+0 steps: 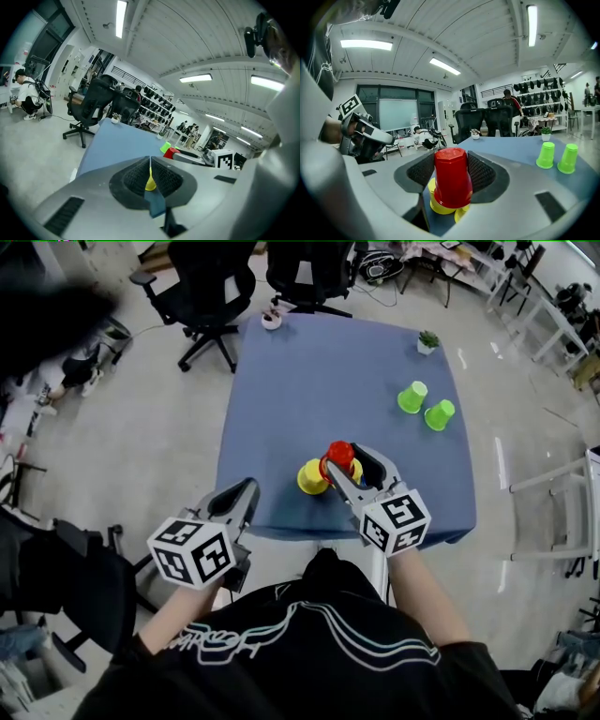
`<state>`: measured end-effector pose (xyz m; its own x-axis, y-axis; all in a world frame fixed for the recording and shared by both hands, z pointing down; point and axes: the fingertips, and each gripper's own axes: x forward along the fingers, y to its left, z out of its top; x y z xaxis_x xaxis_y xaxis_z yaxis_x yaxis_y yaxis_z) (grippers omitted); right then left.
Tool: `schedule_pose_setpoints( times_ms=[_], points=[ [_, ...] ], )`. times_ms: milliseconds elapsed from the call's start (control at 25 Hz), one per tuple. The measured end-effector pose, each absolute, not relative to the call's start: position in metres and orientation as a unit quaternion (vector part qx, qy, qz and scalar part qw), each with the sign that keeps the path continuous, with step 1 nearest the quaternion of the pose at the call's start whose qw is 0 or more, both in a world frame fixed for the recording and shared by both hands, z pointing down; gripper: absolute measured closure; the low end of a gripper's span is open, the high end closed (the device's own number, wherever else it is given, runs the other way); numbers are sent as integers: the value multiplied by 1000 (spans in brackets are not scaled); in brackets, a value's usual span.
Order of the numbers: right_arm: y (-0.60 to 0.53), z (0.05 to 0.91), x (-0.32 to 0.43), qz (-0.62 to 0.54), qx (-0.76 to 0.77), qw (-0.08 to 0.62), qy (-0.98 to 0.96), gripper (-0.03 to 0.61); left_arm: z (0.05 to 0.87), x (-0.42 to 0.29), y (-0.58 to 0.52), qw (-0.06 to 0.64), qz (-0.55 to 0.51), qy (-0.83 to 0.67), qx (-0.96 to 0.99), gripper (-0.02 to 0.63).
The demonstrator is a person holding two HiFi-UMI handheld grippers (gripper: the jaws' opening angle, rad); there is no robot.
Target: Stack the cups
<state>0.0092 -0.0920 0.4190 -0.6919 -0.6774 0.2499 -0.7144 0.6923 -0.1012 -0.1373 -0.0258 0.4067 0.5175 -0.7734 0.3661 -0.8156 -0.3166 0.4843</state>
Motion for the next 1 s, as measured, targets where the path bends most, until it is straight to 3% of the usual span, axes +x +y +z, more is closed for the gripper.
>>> schedule_pose_setpoints(
  times_ms=[440, 560, 1000],
  points=[
    [-87, 424, 9, 85, 377, 109, -916, 341, 410, -138, -24, 320, 38, -491, 809, 583],
    [-85, 420, 8, 74, 368, 113, -920, 303, 410, -139, -26, 319, 36, -494, 808, 583],
    [-93, 358, 40, 44, 383, 78, -919, 283, 402, -126, -39, 314, 34, -491, 812, 583]
  ],
)
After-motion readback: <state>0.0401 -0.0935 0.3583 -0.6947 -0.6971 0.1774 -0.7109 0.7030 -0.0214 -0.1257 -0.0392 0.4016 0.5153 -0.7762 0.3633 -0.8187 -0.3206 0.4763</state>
